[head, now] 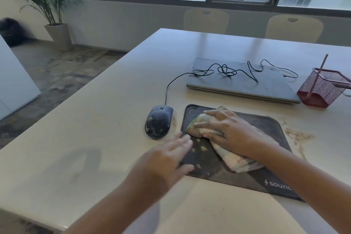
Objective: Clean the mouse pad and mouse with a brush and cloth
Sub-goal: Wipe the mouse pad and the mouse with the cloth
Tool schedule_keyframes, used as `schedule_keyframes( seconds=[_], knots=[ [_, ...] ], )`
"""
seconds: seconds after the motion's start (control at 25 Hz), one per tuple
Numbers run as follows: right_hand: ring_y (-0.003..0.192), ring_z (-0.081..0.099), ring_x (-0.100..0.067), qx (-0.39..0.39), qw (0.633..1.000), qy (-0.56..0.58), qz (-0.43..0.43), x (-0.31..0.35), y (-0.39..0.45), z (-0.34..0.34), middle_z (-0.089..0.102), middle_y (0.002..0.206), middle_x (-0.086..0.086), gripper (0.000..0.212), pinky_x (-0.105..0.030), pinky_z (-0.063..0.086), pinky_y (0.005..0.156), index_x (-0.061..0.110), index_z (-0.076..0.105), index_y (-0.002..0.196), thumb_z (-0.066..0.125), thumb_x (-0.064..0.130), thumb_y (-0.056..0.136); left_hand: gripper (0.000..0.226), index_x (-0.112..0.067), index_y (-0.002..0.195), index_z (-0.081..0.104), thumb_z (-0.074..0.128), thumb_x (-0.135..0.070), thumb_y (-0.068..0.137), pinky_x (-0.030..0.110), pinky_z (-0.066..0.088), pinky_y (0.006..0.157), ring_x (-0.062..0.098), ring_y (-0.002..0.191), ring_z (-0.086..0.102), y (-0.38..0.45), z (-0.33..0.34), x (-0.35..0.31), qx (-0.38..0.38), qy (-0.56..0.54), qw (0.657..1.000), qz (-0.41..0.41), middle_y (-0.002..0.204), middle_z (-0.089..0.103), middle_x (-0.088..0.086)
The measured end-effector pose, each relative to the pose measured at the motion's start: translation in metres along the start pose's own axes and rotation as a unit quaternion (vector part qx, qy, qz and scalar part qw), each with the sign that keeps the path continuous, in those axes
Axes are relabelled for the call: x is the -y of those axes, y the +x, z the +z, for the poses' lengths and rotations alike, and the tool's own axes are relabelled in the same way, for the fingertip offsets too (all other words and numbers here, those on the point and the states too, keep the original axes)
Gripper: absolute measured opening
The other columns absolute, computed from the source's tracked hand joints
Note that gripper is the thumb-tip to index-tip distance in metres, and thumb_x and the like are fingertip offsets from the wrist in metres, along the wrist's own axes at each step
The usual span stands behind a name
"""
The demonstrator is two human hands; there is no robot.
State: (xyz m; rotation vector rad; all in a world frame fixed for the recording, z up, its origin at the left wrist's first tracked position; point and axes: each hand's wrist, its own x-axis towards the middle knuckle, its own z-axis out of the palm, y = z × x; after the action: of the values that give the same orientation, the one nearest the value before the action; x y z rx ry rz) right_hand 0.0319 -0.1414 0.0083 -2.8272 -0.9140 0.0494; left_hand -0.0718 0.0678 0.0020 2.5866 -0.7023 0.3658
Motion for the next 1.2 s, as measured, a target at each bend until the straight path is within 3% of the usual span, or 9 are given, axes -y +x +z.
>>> schedule_keyframes(
  seconds=[0.12, 0.32, 0.44, 0.68, 0.8, 0.88, 1.0, 1.08, 1.2],
  knots=[
    [0.13, 0.03, -0.018, -0.013, 0.999, -0.03, 0.011, 0.003, -0.001, 0.001, 0.034, 0.145, 0.014, 0.035, -0.039, 0.036, 0.104, 0.058, 0.042, 0.126, 0.042, 0.047, 0.092, 0.065, -0.024, 0.143, 0.027, 0.049, -0.049, 0.088, 0.002, 0.003, 0.1, -0.013, 0.131, 0.0, -0.006, 0.014, 0.025, 0.016, 0.023, 0.997, -0.068, 0.149, 0.019, -0.019],
    [0.115, 0.048, -0.012, -0.015, 0.998, 0.044, -0.041, 0.003, 0.002, -0.016, 0.054, 0.126, 0.015, 0.03, -0.04, 0.048, 0.088, 0.054, 0.056, 0.115, 0.049, 0.039, 0.089, 0.059, -0.026, 0.141, 0.033, 0.046, -0.05, 0.088, -0.003, 0.003, 0.095, -0.018, 0.123, 0.0, -0.003, 0.028, 0.027, 0.039, 0.007, 0.995, -0.094, 0.149, 0.024, -0.019],
    [0.112, 0.05, -0.016, -0.054, 0.996, 0.069, 0.022, -0.008, 0.028, -0.03, 0.055, 0.12, 0.011, 0.03, -0.035, 0.045, 0.082, 0.051, 0.058, 0.114, 0.051, 0.032, 0.091, 0.066, -0.026, 0.144, 0.026, 0.042, -0.056, 0.087, -0.001, 0.002, 0.097, -0.018, 0.124, -0.005, -0.004, 0.026, 0.028, 0.066, 0.007, 0.993, -0.093, 0.151, 0.016, -0.02],
    [0.115, 0.041, -0.027, -0.056, 0.976, -0.144, 0.156, 0.023, 0.061, -0.002, 0.05, 0.125, 0.0, 0.029, -0.042, 0.043, 0.09, 0.034, 0.055, 0.121, 0.04, 0.025, 0.097, 0.086, -0.029, 0.146, 0.012, 0.049, -0.065, 0.078, 0.011, 0.009, 0.107, -0.013, 0.133, -0.006, -0.004, 0.022, 0.027, 0.116, -0.01, 0.987, -0.109, 0.153, 0.002, -0.022],
    [0.114, 0.044, -0.018, 0.013, 0.995, -0.05, 0.08, 0.017, 0.049, -0.019, 0.054, 0.118, 0.009, 0.023, -0.037, 0.043, 0.089, 0.045, 0.06, 0.112, 0.049, 0.04, 0.092, 0.085, -0.03, 0.146, 0.014, 0.05, -0.065, 0.078, 0.009, 0.008, 0.106, -0.017, 0.126, -0.008, -0.008, 0.026, 0.022, 0.106, -0.019, 0.988, -0.11, 0.153, 0.003, -0.022],
    [0.116, 0.046, -0.017, 0.068, 0.992, 0.008, 0.106, 0.012, 0.056, -0.033, 0.056, 0.12, 0.011, 0.023, -0.035, 0.042, 0.091, 0.048, 0.06, 0.111, 0.051, 0.042, 0.091, 0.085, -0.031, 0.146, 0.015, 0.049, -0.066, 0.077, 0.007, 0.008, 0.104, -0.019, 0.124, -0.009, -0.007, 0.026, 0.029, 0.112, -0.027, 0.987, -0.111, 0.152, 0.003, -0.023],
    [0.122, 0.039, -0.025, 0.031, 0.982, -0.07, 0.172, 0.02, 0.071, -0.027, 0.047, 0.131, 0.002, 0.034, -0.045, 0.042, 0.096, 0.043, 0.053, 0.124, 0.041, 0.025, 0.097, 0.085, -0.032, 0.146, 0.013, 0.046, -0.069, 0.077, 0.009, 0.01, 0.105, -0.017, 0.129, -0.007, -0.006, 0.024, 0.03, 0.109, -0.013, 0.988, -0.108, 0.151, -0.001, -0.026],
    [0.12, 0.037, -0.027, 0.021, 0.981, -0.116, 0.152, 0.031, 0.071, -0.018, 0.044, 0.128, -0.001, 0.037, -0.05, 0.043, 0.095, 0.042, 0.051, 0.124, 0.041, 0.019, 0.097, 0.086, -0.032, 0.146, 0.012, 0.043, -0.071, 0.077, 0.011, 0.013, 0.106, -0.013, 0.135, -0.004, -0.006, 0.024, 0.03, 0.105, -0.005, 0.988, -0.11, 0.149, -0.003, -0.027],
    [0.111, 0.047, -0.019, 0.095, 0.991, -0.092, 0.022, 0.029, 0.046, -0.026, 0.051, 0.114, 0.007, 0.031, -0.036, 0.042, 0.093, 0.044, 0.06, 0.111, 0.047, 0.023, 0.094, 0.085, -0.032, 0.146, 0.012, 0.042, -0.071, 0.077, 0.012, 0.012, 0.108, -0.01, 0.137, -0.002, -0.006, 0.025, 0.031, 0.104, -0.003, 0.989, -0.106, 0.152, 0.001, -0.024]
  ],
)
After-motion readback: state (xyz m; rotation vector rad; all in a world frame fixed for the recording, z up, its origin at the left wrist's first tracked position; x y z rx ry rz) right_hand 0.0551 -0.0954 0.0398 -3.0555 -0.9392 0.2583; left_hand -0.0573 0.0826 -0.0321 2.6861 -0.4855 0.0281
